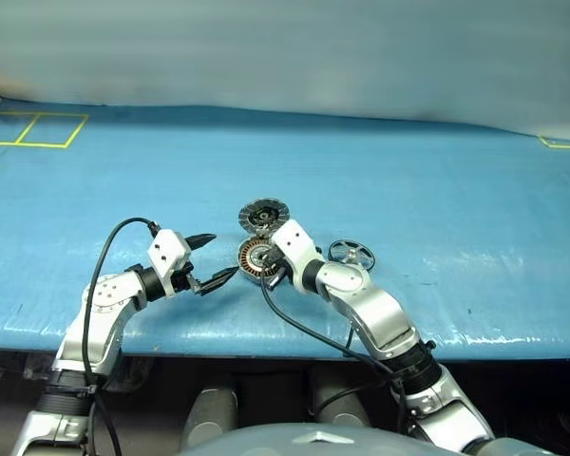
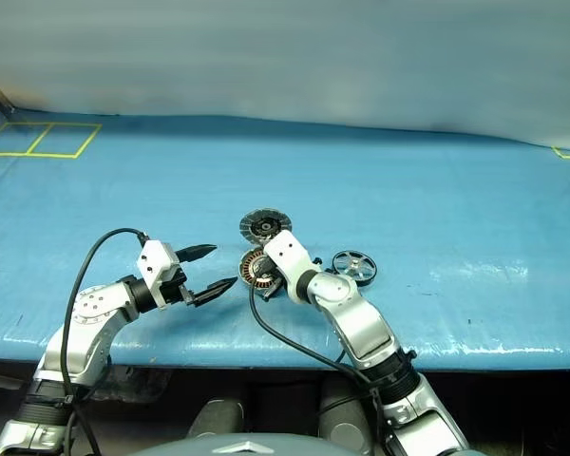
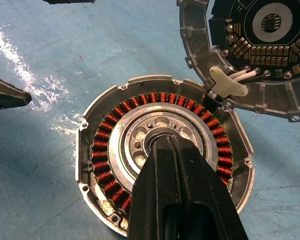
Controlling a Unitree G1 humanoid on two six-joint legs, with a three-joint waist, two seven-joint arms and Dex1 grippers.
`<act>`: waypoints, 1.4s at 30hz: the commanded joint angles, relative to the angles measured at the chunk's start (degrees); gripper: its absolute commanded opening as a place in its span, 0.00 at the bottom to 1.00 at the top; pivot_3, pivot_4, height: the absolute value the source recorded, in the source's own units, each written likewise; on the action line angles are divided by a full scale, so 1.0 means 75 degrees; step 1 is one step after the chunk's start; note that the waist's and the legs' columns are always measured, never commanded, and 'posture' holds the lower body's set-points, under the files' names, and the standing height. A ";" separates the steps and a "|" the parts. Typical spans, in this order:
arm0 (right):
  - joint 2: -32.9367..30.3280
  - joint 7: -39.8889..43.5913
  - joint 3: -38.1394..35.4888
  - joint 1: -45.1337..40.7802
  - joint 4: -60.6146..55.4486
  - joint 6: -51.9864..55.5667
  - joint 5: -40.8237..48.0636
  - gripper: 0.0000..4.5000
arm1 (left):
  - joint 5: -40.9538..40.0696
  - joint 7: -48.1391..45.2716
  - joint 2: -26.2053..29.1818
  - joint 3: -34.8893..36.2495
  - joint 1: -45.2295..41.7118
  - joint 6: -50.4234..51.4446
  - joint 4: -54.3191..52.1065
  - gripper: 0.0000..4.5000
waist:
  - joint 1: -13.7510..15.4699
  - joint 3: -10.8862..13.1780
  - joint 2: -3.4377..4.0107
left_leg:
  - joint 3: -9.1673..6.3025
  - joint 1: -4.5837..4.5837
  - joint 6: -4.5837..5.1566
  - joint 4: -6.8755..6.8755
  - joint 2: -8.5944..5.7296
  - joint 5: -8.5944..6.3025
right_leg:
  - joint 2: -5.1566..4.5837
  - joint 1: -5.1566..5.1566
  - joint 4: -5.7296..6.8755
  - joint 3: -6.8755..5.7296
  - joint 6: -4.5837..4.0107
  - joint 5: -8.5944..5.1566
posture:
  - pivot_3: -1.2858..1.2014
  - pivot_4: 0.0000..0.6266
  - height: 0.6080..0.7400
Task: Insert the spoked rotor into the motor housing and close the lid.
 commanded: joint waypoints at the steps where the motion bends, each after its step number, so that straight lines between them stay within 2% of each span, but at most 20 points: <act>1: -0.0231 -0.0042 0.0320 0.0559 0.0814 0.0522 -0.0185 0.01 | -0.0072 -0.0060 0.0054 0.0047 -0.0108 0.0004 -0.0163 1.00 | 0.0003 -0.0011 0.0003 | 0.0000 0.0000 -0.0001 0.0000 0.0000 -0.0001 | -0.0001 0.0001 -0.0002 -0.0002 0.0000 0.0000 | 0.52 0.24 1.00; 7: -0.0310 -0.0018 0.0384 0.0580 0.0655 0.0583 -0.0191 0.01 | -0.0055 -0.0075 0.0045 0.0057 -0.0112 0.0006 -0.0151 1.00 | 0.0003 -0.0016 0.0007 | -0.0003 -0.0003 -0.0003 0.0000 0.0000 -0.0006 | -0.0008 0.0004 -0.0023 -0.0012 0.0001 -0.0001 | 0.52 0.24 1.00; 15: -0.0401 -0.0033 0.0350 0.0419 -0.0539 0.0755 -0.0122 0.01 | -0.0032 -0.0061 -0.0016 0.0015 -0.0131 -0.0026 -0.0123 1.00 | 0.0039 -0.0008 0.0017 | -0.0010 -0.0022 0.0003 -0.0035 -0.0001 -0.0018 | -0.0013 0.0000 -0.0075 -0.0032 0.0002 -0.0001 | 0.52 0.24 1.00; 17: -0.0400 -0.0050 0.0348 0.0335 -0.0765 0.0799 -0.0139 0.01 | -0.0030 -0.0072 -0.0022 0.0005 -0.0140 -0.0033 -0.0113 1.00 | 0.0056 -0.0003 0.0025 | -0.0009 -0.0030 0.0037 -0.0043 -0.0001 -0.0013 | -0.0010 0.0002 -0.0074 -0.0034 0.0000 -0.0001 | 0.52 0.24 1.00; 28: -0.0286 -0.0073 0.0160 -0.0144 -0.1889 0.1056 0.0037 0.01 | -0.0030 -0.0084 -0.0029 -0.0022 -0.0146 -0.0036 -0.0088 1.00 | 0.0069 0.0060 0.0033 | -0.0015 -0.0064 0.0051 -0.0045 0.0012 -0.0035 | 0.0009 -0.0012 -0.0065 -0.0046 -0.0016 -0.0036 | 0.52 0.24 1.00; 42: -0.0072 -0.0061 0.0316 -0.0514 -0.1209 0.0804 0.0083 0.01 | -0.0049 -0.0053 0.0007 0.0033 -0.0060 -0.0002 -0.0157 1.00 | 0.0059 0.0086 0.0035 | -0.0021 -0.0070 0.0051 -0.0038 0.0012 -0.0034 | 0.0009 -0.0015 -0.0056 -0.0053 -0.0015 -0.0035 | 0.52 0.24 1.00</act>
